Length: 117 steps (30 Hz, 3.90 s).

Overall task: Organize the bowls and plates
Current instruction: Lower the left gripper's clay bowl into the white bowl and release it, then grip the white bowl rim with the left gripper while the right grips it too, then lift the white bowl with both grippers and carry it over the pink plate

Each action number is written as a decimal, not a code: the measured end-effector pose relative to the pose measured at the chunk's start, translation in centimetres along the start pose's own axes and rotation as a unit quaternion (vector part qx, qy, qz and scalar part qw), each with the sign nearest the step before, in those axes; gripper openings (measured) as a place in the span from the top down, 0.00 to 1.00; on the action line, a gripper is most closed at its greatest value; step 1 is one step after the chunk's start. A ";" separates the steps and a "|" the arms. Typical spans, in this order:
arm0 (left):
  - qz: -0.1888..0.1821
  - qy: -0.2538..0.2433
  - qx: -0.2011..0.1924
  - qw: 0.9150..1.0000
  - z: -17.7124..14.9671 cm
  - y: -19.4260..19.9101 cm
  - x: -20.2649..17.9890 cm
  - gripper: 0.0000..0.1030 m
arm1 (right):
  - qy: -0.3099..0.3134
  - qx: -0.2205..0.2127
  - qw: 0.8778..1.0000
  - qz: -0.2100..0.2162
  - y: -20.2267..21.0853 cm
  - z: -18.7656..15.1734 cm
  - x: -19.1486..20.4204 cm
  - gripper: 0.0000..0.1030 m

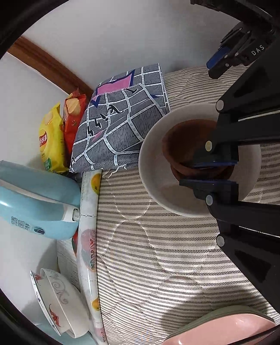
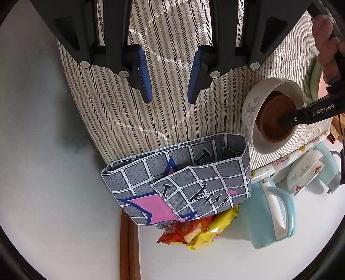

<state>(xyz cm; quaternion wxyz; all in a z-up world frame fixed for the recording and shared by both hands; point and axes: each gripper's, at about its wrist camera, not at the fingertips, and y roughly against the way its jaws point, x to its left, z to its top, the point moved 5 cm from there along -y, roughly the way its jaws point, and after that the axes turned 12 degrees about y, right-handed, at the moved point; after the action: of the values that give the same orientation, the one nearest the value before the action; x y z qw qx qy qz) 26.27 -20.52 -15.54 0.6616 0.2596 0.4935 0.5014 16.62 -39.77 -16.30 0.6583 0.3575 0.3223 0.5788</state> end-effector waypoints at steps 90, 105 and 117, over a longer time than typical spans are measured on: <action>0.065 -0.045 0.006 0.997 0.8 -0.5 3.7 0.64 | 0.087 0.027 0.995 0.047 -4.3 4.4 9.5 0.75; 0.060 -0.046 0.031 0.997 0.6 -1.8 3.6 0.66 | 0.070 0.031 0.996 0.051 -5.2 4.6 8.7 0.54; 0.041 -0.039 0.023 0.998 0.3 -1.5 3.5 0.75 | 0.073 0.027 0.996 0.051 -5.0 4.5 8.6 0.59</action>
<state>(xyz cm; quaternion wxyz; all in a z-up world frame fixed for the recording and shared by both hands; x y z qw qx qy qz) 27.19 -17.80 -18.08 0.6533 0.3142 0.4676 0.5058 24.13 -32.00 -18.22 0.5926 0.3474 0.3665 0.6276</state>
